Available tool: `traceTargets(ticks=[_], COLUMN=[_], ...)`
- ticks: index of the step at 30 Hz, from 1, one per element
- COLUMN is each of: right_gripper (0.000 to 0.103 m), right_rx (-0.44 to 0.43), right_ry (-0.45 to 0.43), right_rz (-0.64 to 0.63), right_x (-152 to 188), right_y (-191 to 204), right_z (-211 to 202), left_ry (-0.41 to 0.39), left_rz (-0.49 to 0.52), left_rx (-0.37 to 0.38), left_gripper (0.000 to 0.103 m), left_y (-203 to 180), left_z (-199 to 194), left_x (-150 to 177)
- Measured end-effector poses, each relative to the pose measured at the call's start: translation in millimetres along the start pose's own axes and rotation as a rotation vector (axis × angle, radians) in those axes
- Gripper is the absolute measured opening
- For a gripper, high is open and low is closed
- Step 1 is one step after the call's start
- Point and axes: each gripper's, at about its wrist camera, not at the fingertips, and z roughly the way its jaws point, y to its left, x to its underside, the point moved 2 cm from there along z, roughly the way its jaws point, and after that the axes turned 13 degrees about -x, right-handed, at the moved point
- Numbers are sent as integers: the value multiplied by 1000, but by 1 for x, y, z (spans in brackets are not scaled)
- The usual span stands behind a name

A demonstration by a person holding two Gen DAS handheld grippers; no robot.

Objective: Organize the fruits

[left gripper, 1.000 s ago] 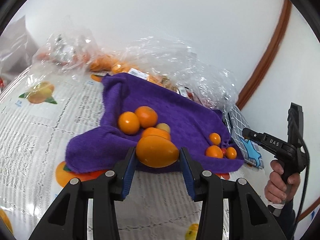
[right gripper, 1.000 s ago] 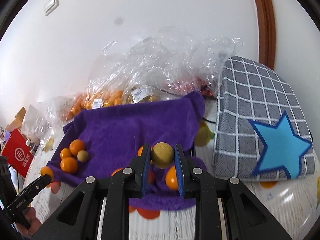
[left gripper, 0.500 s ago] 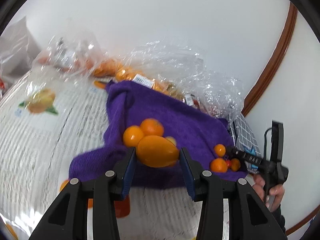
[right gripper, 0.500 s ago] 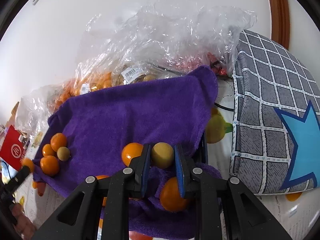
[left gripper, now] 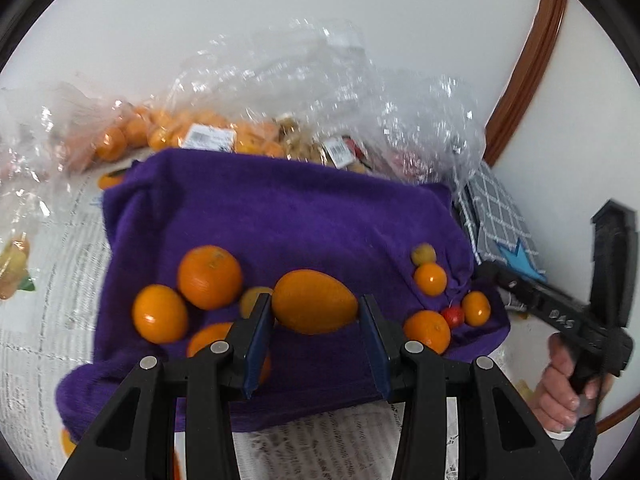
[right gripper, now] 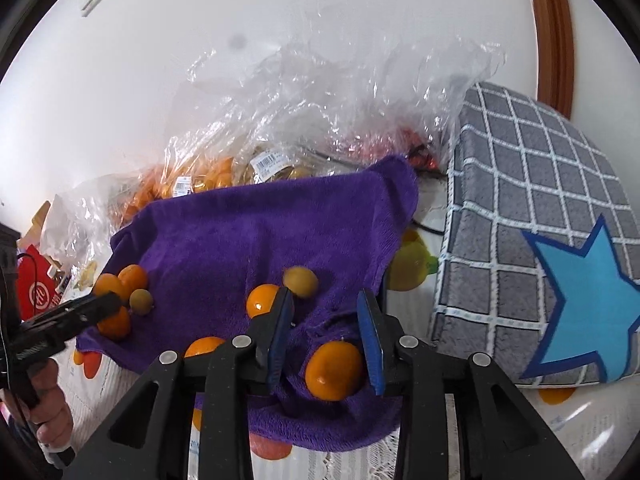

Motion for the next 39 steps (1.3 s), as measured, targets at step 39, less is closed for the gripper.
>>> traceTargets(ticks=[39], right_gripper=[39], right_rx=[153], right_ry=[-10], right_rz=[-42], right_x=[36], right_y=[45], right_z=[-70], left_ry=[-7], left_rz=[104], left_rx=[-160], left_gripper=[49], left_y=[-33], left_z=[-47], left_x=[27])
